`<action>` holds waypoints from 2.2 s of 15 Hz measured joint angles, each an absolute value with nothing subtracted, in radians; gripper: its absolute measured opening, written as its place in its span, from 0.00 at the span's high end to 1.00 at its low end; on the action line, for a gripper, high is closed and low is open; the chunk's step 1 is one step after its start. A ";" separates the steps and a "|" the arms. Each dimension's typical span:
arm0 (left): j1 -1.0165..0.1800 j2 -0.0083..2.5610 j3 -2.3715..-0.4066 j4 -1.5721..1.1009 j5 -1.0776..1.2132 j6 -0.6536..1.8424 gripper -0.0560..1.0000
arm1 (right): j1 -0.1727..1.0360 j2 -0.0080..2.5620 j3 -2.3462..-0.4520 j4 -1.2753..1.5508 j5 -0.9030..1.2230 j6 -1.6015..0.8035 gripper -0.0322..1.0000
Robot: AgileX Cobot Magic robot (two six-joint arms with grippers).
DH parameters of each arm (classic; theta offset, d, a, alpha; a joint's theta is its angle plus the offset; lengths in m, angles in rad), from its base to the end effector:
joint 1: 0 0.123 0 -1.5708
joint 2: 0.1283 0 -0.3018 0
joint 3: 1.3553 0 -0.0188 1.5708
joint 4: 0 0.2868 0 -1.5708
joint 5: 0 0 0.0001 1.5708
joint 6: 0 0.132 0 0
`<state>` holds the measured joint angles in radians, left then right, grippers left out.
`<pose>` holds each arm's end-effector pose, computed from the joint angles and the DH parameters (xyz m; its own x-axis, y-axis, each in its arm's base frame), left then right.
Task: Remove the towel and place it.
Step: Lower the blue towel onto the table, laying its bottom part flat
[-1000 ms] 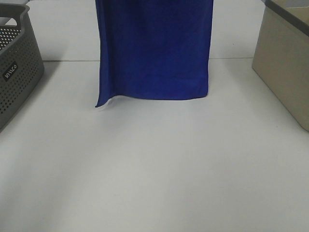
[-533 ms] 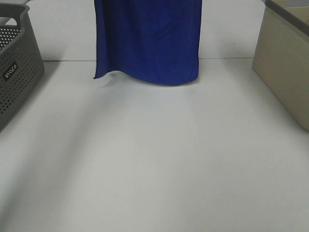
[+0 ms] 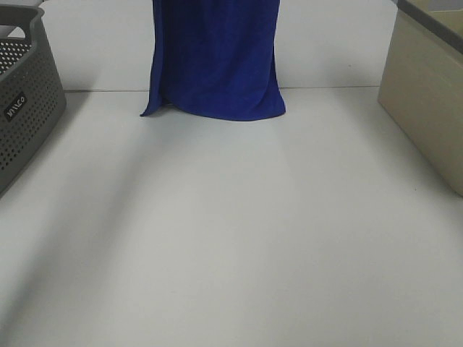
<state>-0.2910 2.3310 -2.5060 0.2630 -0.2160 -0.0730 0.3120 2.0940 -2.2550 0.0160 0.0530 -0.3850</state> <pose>0.5955 -0.1860 0.4655 0.4885 0.0445 -0.8714 0.2488 0.9501 0.1880 0.5576 0.1800 0.4772 0.2832 -0.2877 -0.9149 -0.2204 0.9089 -0.3540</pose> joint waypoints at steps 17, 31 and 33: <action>-0.357 1.958 -2.510 0.161 1.193 0.333 0.95 | 0.307 1.830 -2.255 0.189 0.872 -0.365 0.95; -0.357 1.606 -1.963 0.098 1.208 0.201 0.95 | 0.310 1.783 -2.258 0.340 1.219 -0.305 0.95; -0.357 1.574 -1.881 0.070 1.200 0.198 0.95 | 0.310 1.753 -2.211 0.350 1.220 -0.291 0.95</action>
